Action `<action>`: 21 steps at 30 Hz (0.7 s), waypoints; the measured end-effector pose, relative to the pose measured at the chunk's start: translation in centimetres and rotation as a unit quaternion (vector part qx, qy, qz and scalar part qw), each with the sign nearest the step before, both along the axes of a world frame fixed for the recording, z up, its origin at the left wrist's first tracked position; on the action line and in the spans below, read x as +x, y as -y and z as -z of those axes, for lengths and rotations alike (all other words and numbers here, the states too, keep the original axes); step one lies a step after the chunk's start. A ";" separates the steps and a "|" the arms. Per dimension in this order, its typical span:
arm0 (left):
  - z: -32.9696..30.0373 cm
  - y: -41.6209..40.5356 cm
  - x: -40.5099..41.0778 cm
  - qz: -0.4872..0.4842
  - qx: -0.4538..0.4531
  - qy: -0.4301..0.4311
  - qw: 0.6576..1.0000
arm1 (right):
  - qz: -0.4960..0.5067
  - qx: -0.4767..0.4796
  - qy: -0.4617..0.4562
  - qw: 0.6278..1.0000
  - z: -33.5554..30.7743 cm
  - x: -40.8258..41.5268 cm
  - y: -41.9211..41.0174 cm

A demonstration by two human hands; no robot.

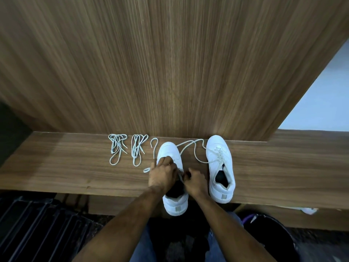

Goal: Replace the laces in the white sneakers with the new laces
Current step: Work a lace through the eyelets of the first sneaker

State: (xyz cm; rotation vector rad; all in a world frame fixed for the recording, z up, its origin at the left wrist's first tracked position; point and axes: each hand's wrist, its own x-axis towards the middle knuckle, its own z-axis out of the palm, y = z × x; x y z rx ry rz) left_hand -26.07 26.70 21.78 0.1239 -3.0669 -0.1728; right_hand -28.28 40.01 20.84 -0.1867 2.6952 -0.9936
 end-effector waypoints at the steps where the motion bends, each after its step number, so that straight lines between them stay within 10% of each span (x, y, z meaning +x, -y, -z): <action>1: -0.2 0.0 -0.1 -0.046 0.066 -0.052 0.995 | 0.002 -0.003 0.000 1.000 0.0 0.0 0.0; 6: -1.8 2.6 -1.4 -0.377 0.485 -0.231 0.755 | -0.009 -0.015 0.009 1.000 0.3 -0.4 -0.2; 13: 0.1 2.0 0.2 -0.127 0.171 -0.084 0.974 | 0.008 -0.022 0.012 1.000 0.4 -0.2 -0.2; 21: 1.6 0.1 0.4 -0.003 -0.015 -0.089 0.996 | 0.002 0.003 0.001 1.000 0.2 -0.1 0.0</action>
